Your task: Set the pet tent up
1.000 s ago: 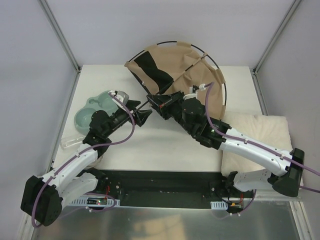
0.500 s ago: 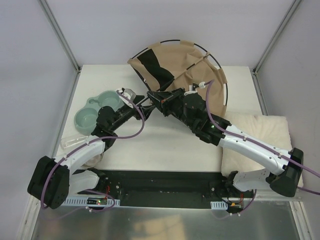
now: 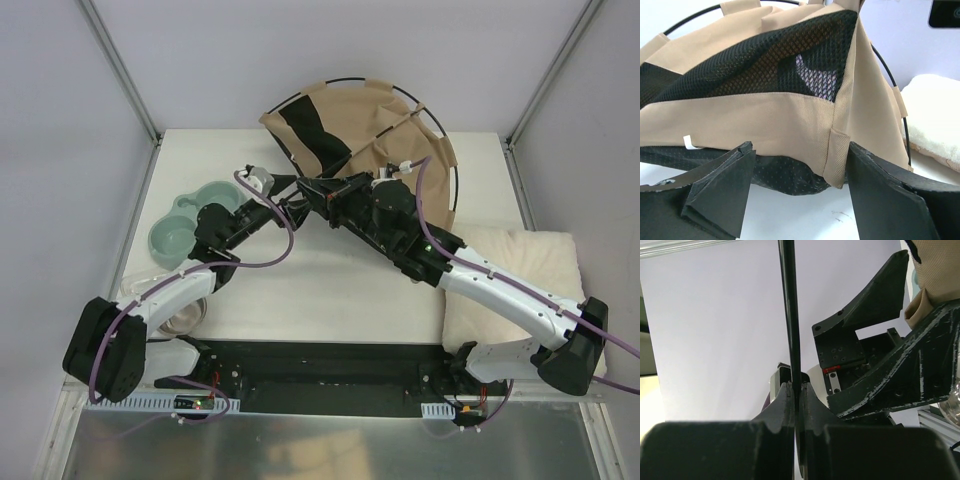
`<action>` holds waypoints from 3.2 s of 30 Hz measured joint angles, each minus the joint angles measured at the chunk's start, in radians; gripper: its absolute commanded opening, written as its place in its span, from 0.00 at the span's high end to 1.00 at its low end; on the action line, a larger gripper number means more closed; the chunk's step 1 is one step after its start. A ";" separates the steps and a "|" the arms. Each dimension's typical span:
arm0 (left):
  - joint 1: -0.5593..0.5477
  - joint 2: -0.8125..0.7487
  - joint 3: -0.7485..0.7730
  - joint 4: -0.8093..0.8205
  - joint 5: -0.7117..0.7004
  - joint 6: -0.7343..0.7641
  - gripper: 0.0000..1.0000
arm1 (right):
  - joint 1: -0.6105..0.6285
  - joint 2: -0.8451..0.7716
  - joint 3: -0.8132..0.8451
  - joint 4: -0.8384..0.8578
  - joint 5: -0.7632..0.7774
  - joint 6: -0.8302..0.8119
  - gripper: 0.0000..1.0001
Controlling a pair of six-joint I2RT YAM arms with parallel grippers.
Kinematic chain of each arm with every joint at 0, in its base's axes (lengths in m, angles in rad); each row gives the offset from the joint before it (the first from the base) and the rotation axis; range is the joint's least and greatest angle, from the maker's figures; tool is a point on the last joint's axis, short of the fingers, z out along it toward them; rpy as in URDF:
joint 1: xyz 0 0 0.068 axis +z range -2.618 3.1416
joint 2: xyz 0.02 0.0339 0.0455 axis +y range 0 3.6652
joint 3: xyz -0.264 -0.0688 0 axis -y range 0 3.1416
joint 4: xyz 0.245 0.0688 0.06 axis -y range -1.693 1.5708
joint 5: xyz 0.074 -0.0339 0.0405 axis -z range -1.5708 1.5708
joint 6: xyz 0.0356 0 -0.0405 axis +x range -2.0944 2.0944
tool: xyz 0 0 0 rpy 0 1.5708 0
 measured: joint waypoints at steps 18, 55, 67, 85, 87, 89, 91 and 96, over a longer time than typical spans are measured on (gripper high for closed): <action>0.000 0.093 0.044 -0.006 0.040 -0.006 0.94 | -0.017 0.006 0.000 0.008 -0.022 0.006 1.00; 0.017 -0.234 0.039 -0.485 0.171 -0.105 1.00 | -0.099 -0.111 -0.153 0.060 0.210 -0.401 1.00; 0.077 -0.284 0.102 -0.717 0.260 0.026 1.00 | -0.099 -0.111 -0.180 0.067 0.154 -0.422 1.00; 0.134 -0.256 0.185 -0.884 0.410 0.099 1.00 | -0.100 -0.042 -0.173 0.122 0.157 -0.450 1.00; 0.134 -0.256 0.194 -0.902 0.412 0.090 1.00 | -0.100 -0.041 -0.173 0.127 0.157 -0.450 1.00; 0.135 -0.254 0.210 -0.927 0.410 0.076 1.00 | -0.100 -0.041 -0.173 0.129 0.157 -0.450 1.00; 0.135 -0.243 0.239 -0.961 0.411 0.063 1.00 | -0.100 -0.040 -0.172 0.138 0.159 -0.449 1.00; 0.140 -0.226 0.280 -1.025 0.369 -0.004 1.00 | -0.100 -0.029 -0.164 0.153 0.166 -0.451 1.00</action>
